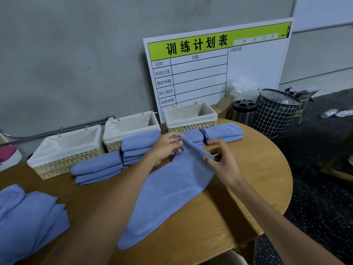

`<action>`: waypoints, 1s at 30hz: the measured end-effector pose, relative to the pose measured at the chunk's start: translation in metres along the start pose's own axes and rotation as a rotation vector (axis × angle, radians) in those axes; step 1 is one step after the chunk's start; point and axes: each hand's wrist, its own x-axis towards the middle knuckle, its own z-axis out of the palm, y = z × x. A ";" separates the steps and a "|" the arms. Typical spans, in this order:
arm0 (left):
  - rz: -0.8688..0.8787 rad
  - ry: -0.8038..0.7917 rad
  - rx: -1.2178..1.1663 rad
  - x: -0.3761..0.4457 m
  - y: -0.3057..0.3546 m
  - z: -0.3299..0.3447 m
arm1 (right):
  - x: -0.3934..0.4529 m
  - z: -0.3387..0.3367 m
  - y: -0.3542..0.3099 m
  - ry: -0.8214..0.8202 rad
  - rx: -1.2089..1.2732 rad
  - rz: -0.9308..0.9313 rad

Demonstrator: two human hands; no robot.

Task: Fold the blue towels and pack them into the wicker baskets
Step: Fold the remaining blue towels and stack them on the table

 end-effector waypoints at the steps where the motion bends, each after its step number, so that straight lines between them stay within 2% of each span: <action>1: -0.014 0.004 -0.040 -0.008 0.005 -0.007 | -0.002 0.005 -0.009 -0.011 -0.014 -0.036; 5: -0.126 -0.001 -0.300 -0.041 0.014 -0.042 | -0.017 0.027 -0.049 -0.057 -0.091 -0.171; 8: -0.173 -0.011 -0.362 -0.067 0.014 -0.072 | -0.032 0.048 -0.071 -0.136 -0.115 -0.227; 16: -0.149 0.028 -0.217 -0.135 0.013 -0.131 | -0.068 0.103 -0.104 -0.348 -0.171 -0.334; 23: -0.208 0.094 -0.031 -0.175 -0.027 -0.147 | -0.096 0.142 -0.107 -0.546 -0.318 -0.379; 26: -0.230 0.074 0.102 -0.181 -0.052 -0.142 | -0.104 0.149 -0.102 -0.650 -0.463 -0.375; 28: -0.166 0.146 0.181 -0.180 -0.066 -0.136 | -0.103 0.147 -0.103 -0.607 -0.387 -0.319; 30: -0.086 0.248 0.224 -0.176 -0.070 -0.126 | -0.095 0.142 -0.102 -0.436 -0.278 -0.214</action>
